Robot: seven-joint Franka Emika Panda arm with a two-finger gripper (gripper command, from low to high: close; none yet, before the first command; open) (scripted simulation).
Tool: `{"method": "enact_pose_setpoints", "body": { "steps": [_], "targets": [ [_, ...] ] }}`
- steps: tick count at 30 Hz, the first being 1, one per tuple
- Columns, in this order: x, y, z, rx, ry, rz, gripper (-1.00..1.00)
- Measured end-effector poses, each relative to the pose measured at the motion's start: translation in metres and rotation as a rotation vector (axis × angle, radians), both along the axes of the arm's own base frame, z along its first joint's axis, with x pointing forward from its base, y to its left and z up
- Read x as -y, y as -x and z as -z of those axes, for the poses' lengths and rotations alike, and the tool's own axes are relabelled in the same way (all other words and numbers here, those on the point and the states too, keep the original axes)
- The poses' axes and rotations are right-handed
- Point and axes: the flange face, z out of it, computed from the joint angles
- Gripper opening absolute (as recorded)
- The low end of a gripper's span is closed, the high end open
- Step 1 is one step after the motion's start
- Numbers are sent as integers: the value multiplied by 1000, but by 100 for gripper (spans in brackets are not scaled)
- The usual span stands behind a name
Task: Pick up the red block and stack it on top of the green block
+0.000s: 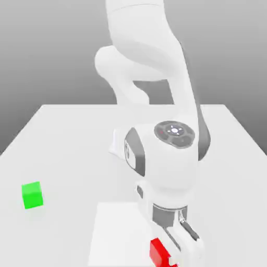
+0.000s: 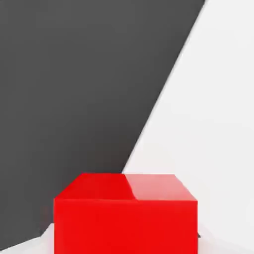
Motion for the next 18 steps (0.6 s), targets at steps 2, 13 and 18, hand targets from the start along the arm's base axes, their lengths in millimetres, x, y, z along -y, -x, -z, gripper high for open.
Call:
{"method": "enact_pose_setpoints", "body": {
  "steps": [2, 13, 18],
  "targets": [
    [0, -1, -20, 2, -1, 2, -100],
    [178, 53, -71, -24, 31, 701, -100],
    [294, 133, -81, -15, 21, 1227, -100]
  ]
}}
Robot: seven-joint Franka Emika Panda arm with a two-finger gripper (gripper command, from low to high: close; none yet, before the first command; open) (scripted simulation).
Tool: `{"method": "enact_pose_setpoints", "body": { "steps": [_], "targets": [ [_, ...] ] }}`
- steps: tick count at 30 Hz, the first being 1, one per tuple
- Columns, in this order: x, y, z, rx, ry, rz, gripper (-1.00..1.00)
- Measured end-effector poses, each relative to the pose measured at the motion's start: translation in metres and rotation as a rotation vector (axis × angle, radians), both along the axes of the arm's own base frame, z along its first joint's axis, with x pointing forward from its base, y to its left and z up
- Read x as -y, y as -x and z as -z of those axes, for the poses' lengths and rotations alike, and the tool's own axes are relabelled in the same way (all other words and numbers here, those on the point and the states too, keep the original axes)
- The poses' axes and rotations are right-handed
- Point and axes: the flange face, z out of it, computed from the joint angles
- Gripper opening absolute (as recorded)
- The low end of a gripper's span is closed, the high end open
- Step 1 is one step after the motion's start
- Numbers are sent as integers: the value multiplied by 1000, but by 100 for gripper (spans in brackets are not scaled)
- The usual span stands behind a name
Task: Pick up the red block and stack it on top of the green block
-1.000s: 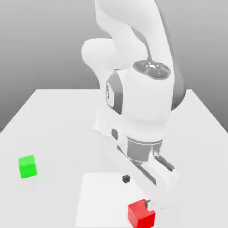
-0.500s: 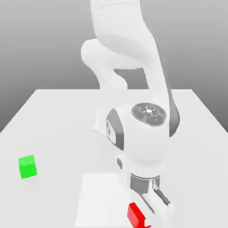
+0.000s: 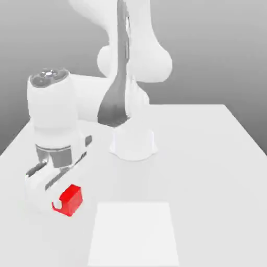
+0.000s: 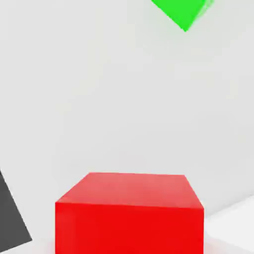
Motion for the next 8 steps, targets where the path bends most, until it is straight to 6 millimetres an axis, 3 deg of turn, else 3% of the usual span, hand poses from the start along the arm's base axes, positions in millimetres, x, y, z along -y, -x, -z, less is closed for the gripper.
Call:
{"method": "enact_pose_setpoints", "body": {
  "steps": [3, 5, 6, 8],
  "targets": [
    [57, 56, 13, 15, -2, 334, -100],
    [65, 70, 38, 22, -5, 441, -100],
    [66, 71, 45, 23, -5, 457, 100],
    [66, 71, 45, 23, -5, 457, 100]
  ]
}}
